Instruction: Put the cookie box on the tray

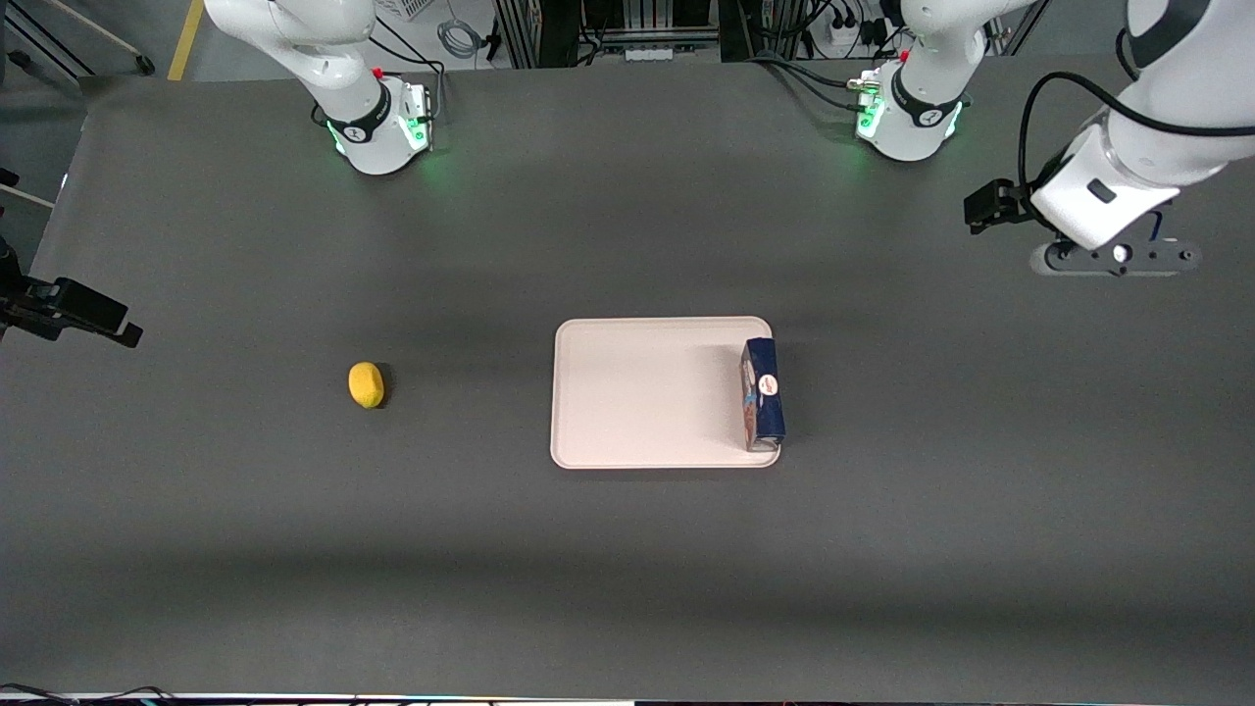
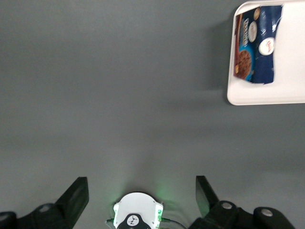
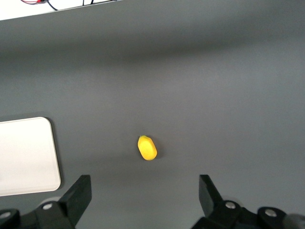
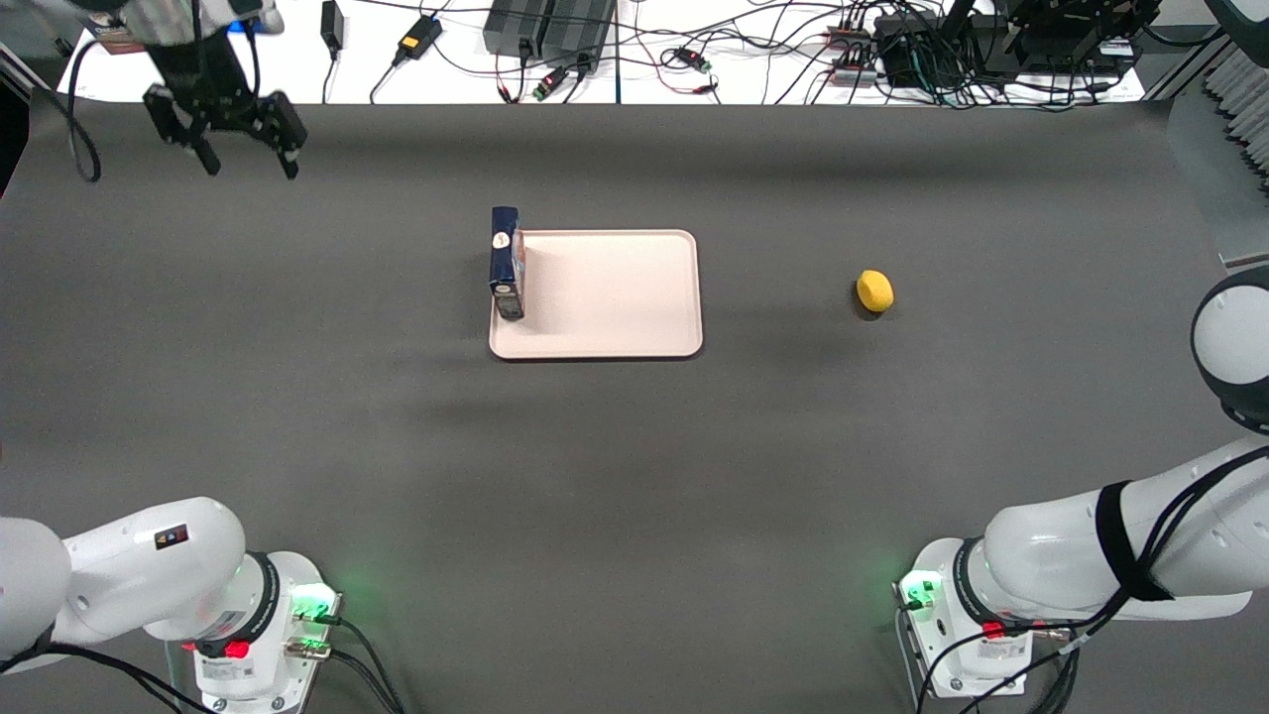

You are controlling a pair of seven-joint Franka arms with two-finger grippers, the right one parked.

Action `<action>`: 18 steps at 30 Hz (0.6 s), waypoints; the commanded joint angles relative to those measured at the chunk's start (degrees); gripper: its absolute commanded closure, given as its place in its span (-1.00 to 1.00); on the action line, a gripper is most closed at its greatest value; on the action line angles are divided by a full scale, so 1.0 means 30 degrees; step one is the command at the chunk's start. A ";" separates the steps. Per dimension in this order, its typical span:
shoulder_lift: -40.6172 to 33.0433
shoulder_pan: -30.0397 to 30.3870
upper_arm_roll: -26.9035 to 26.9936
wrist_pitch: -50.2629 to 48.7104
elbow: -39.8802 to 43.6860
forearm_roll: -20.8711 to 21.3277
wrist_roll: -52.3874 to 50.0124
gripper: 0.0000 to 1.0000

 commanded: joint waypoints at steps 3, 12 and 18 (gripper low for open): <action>-0.2613 0.0309 0.1128 0.1732 -0.3599 -0.0777 0.2176 -1.00; -0.2613 0.0309 0.1657 0.1673 -0.3483 -0.0777 0.2295 -1.00; -0.2671 0.0309 0.1804 0.1527 -0.3336 -0.0777 0.2295 -1.00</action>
